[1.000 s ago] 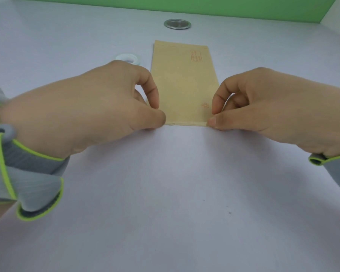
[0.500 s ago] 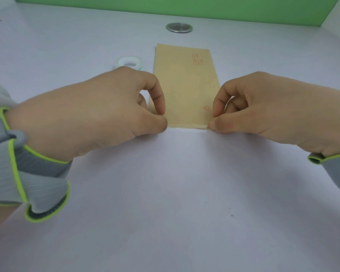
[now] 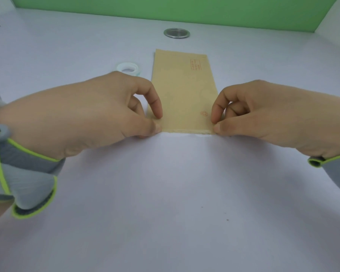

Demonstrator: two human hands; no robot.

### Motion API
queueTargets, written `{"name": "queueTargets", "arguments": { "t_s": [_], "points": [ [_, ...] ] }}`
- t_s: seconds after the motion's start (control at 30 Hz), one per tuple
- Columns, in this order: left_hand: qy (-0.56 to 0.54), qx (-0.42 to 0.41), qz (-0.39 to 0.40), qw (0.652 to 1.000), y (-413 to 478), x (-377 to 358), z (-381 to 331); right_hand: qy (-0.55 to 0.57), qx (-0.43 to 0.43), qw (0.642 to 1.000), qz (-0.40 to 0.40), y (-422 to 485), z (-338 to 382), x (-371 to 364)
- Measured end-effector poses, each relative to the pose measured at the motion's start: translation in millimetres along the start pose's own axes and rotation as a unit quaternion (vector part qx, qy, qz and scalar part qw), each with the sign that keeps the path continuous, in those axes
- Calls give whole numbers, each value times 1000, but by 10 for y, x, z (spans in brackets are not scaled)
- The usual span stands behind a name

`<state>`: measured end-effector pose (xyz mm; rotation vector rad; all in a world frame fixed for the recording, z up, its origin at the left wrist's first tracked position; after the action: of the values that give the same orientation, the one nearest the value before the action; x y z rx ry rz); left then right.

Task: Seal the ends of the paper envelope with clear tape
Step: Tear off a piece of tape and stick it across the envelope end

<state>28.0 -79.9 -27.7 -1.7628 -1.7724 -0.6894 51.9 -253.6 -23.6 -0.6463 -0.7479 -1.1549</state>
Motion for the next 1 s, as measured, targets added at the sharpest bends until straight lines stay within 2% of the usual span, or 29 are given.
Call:
{"name": "queueTargets", "arguments": {
  "t_s": [0.13,0.27,0.43,0.73,1.0],
  "points": [
    [1,12,-10,1000,11,15,11,9,-18,999,-28,-13,-15,31],
    [8,10,-60,998,7,26,-6,-31,-19,996,-81,-36,37,23],
    [144,-46,-124,981,-61,3,-116,-105,-15,985,-136,-101,122,-52],
    [164,-52,-109,979,-60,12,-137,-115,-27,985,-126,-150,160,-46],
    [159,-51,-88,982,8,13,-77,-106,28,991,-79,-55,130,-45]
  ]
}}
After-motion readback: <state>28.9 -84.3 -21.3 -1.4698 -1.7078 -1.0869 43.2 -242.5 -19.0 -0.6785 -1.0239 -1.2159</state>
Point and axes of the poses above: each hand's wrist, its own y-axis towards the middle knuckle, its own x-axis out of the back of the hand, z = x × y, the point moved 8 cm from there along y, towards the middle knuckle, and after that the axes turned 10 degrees about -z, right-handed, at the moved point
